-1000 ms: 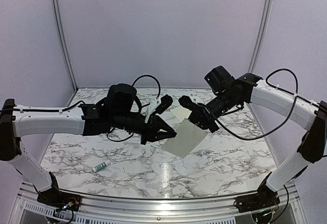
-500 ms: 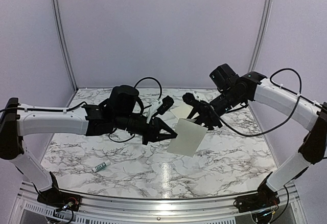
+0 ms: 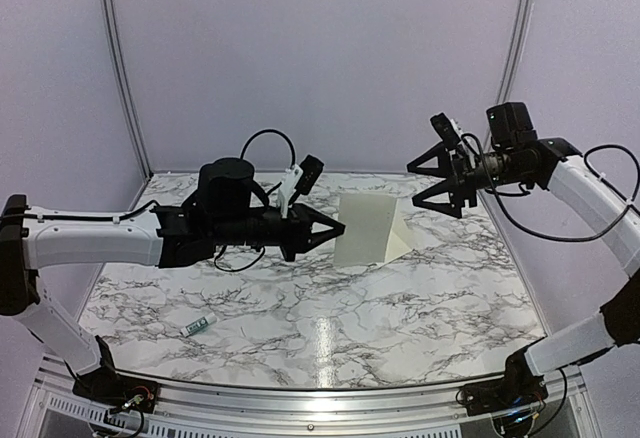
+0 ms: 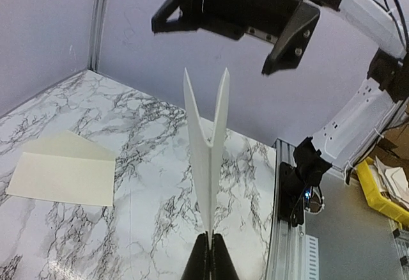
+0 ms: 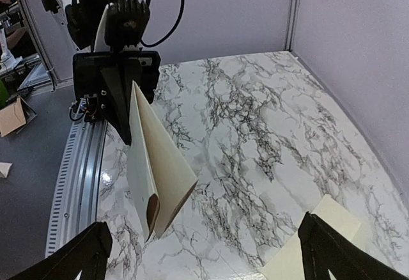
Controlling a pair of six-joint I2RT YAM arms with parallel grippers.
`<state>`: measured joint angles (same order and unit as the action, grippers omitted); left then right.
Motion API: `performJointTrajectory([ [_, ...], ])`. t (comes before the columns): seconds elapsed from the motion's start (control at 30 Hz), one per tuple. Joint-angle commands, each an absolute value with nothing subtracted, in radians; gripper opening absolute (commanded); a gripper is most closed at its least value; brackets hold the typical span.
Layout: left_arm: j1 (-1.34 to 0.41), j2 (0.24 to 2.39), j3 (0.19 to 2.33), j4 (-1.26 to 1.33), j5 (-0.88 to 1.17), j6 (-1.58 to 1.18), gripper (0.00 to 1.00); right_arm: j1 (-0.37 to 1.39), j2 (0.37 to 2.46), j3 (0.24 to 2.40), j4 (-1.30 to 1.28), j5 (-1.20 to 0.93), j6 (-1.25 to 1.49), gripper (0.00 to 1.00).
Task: Place the letter into the envelope and seal it
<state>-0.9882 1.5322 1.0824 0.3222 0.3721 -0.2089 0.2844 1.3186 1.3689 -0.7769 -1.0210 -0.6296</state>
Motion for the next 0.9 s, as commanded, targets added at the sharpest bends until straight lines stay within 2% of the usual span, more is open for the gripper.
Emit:
performJointTrajectory([
  [0.0,-0.986,1.527,1.065,0.513,0.331,-0.323,0.0,0.288,1.358,1.303,-0.597,-1.147,-0.424,0.99],
  [0.13,-0.986,1.541,1.039,0.619,0.336,-0.38,0.0,0.322,1.391,1.303,-0.534,-1.173,-0.342,0.98],
  [0.37,-0.988,1.58,1.057,0.66,0.369,-0.415,0.0,0.412,1.439,1.325,-0.521,-1.238,-0.288,0.99],
  [0.43,-0.988,1.584,1.057,0.669,0.371,-0.419,0.0,0.418,1.448,1.328,-0.506,-1.269,-0.263,0.95],
  [0.5,-0.988,1.586,1.057,0.676,0.37,-0.42,0.0,0.42,1.458,1.33,-0.498,-1.303,-0.246,0.86],
  [0.6,-0.988,1.593,1.055,0.682,0.371,-0.426,0.0,0.42,1.462,1.311,-0.449,-1.357,-0.197,0.65],
  [0.73,-0.988,1.6,1.052,0.691,0.373,-0.435,0.0,0.42,1.463,1.291,-0.385,-1.388,-0.14,0.28],
  [0.8,-0.988,1.603,1.052,0.693,0.377,-0.437,0.0,0.42,1.463,1.292,-0.388,-1.385,-0.146,0.07],
  [0.83,-0.988,1.604,1.052,0.693,0.379,-0.438,0.03,0.42,1.463,1.292,-0.396,-1.381,-0.156,0.01],
  [0.87,-0.988,1.605,1.052,0.693,0.379,-0.438,0.18,0.42,1.462,1.29,-0.404,-1.375,-0.167,0.0],
])
